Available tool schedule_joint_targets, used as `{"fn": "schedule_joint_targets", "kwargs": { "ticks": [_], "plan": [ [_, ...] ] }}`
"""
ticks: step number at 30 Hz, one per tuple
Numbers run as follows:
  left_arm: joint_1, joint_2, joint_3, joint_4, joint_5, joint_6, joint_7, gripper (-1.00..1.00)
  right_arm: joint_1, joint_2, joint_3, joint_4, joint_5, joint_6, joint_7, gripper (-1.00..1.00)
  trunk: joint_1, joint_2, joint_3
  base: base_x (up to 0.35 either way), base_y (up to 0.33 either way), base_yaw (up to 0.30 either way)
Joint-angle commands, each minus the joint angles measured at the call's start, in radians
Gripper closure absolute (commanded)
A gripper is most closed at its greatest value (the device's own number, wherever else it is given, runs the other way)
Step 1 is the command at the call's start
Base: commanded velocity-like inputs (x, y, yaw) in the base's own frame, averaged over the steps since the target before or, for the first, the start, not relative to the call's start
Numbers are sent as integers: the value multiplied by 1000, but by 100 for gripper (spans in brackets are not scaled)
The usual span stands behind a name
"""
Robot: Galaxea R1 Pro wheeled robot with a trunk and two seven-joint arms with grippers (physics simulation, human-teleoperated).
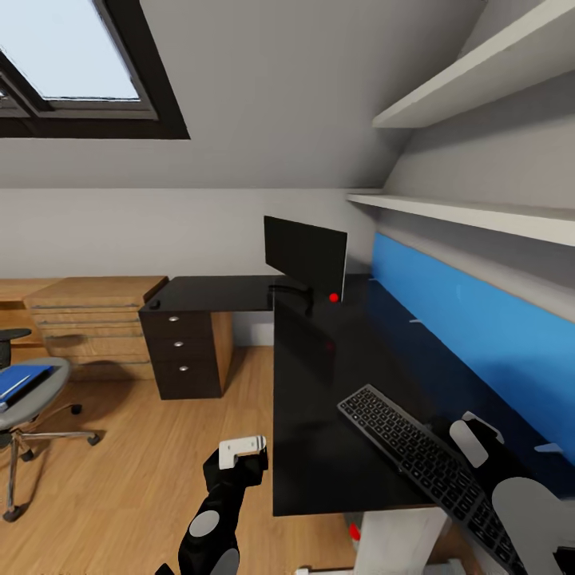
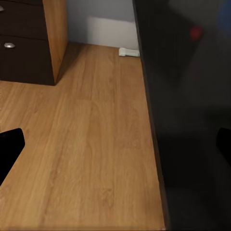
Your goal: In the bedroom, organize the workspace by keeping the computer under the desk, ensuring the monitor is on the desk, placing the keyboard on the desk next to the monitor, placing the mouse on the desk next to the keyboard, moving the folder from the swivel chair onto the desk next to the mouse, stacking the notebook on top of the folder with the pen on top of the notebook, and positioning the swivel chair next to the desk.
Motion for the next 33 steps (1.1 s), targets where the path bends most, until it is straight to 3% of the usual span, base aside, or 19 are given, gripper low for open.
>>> {"fn": "schedule_joint_targets", "kwargs": {
  "ticks": [1,15,19,23,27,33],
  "plan": [
    [-1,1,-3,-1,5,4,8,-100,0,0,-1,-2,-8,4,-6,-100,0,-1,-1,-64,54,0],
    [-1,-1,-4,14,3,3,7,-100,0,0,1,-34,-7,2,-4,-100,-4,6,2,-10,8,0],
    [-1,-1,-5,15,4,2,6,-100,3,-1,1,-134,-6,2,-5,-100,-19,34,15,0,0,0],
    [-1,-1,-4,15,4,2,7,-100,24,-1,1,-293,-5,6,-9,-100,-35,62,27,0,0,0],
    [-1,-1,-4,15,4,2,7,-100,59,-1,1,-366,-6,9,-10,-100,-50,90,40,0,0,0],
    [-1,-1,-4,15,4,3,8,-100,178,3,0,-595,-10,17,-12,-100,-73,132,58,0,0,0]
  ]
}}
